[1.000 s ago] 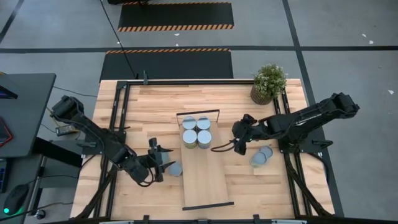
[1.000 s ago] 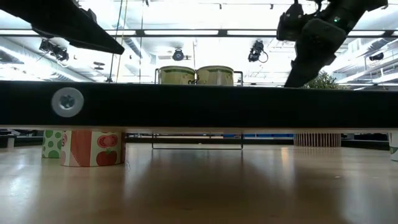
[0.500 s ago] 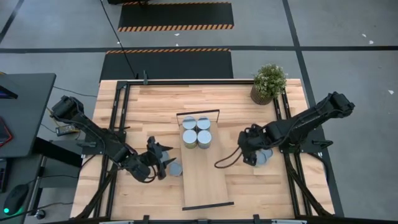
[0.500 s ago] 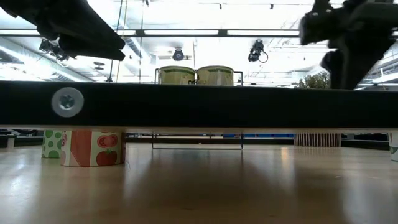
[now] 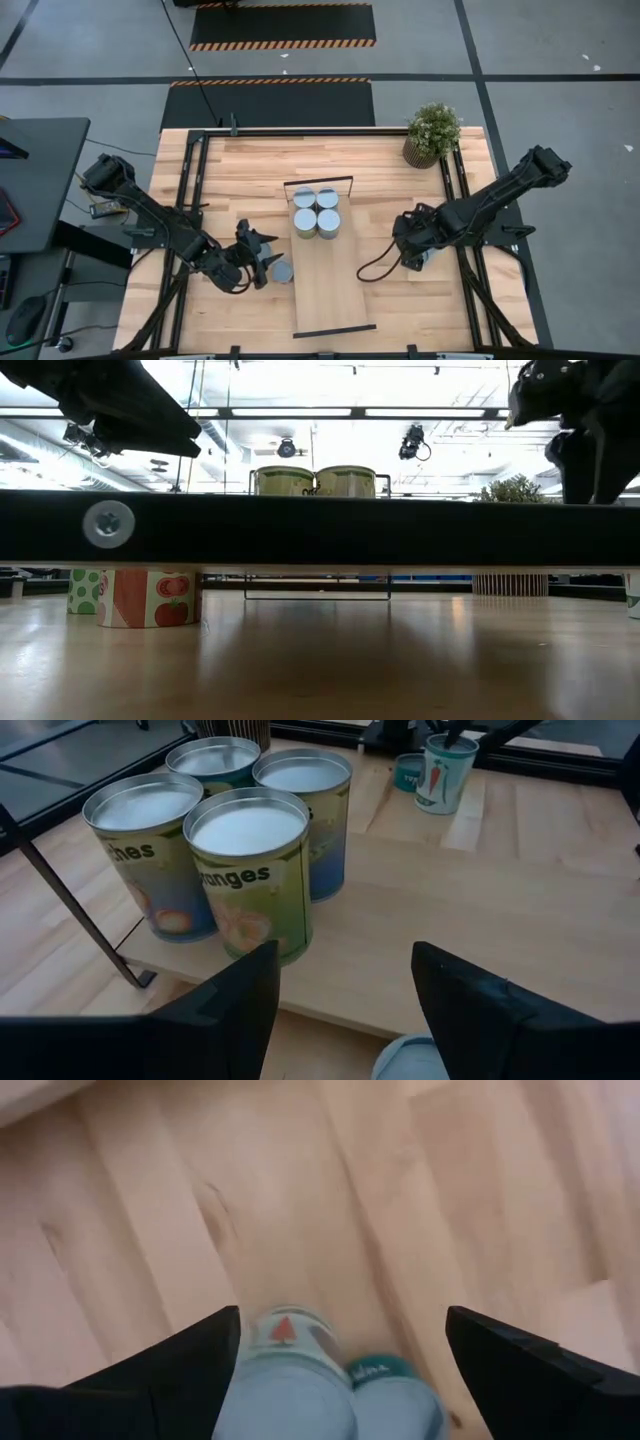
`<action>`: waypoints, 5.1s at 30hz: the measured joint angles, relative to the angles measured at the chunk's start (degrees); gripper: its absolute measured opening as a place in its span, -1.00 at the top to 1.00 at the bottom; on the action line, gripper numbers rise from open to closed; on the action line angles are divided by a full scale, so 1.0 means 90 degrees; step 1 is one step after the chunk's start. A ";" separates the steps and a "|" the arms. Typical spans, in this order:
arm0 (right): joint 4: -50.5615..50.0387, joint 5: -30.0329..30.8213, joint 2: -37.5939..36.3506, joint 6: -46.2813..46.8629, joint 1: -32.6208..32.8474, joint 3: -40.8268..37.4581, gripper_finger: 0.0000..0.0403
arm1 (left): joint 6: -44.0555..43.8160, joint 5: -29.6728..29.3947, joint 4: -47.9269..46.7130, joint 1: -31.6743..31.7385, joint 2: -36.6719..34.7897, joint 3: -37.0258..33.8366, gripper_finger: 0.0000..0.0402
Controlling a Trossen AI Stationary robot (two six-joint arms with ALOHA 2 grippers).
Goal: Pick and place cans onto a shelf
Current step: Put the small canned peas on the shelf
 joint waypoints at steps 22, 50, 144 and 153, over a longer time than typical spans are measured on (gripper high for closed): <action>-0.0864 0.0910 -0.1571 -0.0157 -0.0024 -0.0002 -0.76 | 0.0406 0.3316 -0.1041 0.0309 -0.0165 0.0014 -0.09; -0.0594 0.1588 -0.1519 -0.0472 -0.0068 -0.0005 -0.76 | -0.0305 0.5066 -0.3113 0.0989 -0.0165 0.0266 -0.12; 0.0917 0.1590 -0.1519 -0.0542 -0.0175 -0.0007 -0.76 | 0.7352 0.4631 -0.3073 0.1690 0.0779 0.0661 -0.28; 0.1373 0.1609 -0.1518 -0.1001 -0.0173 -0.0007 -0.76 | 0.4513 0.5239 -0.3629 0.2159 0.0195 0.1384 -0.30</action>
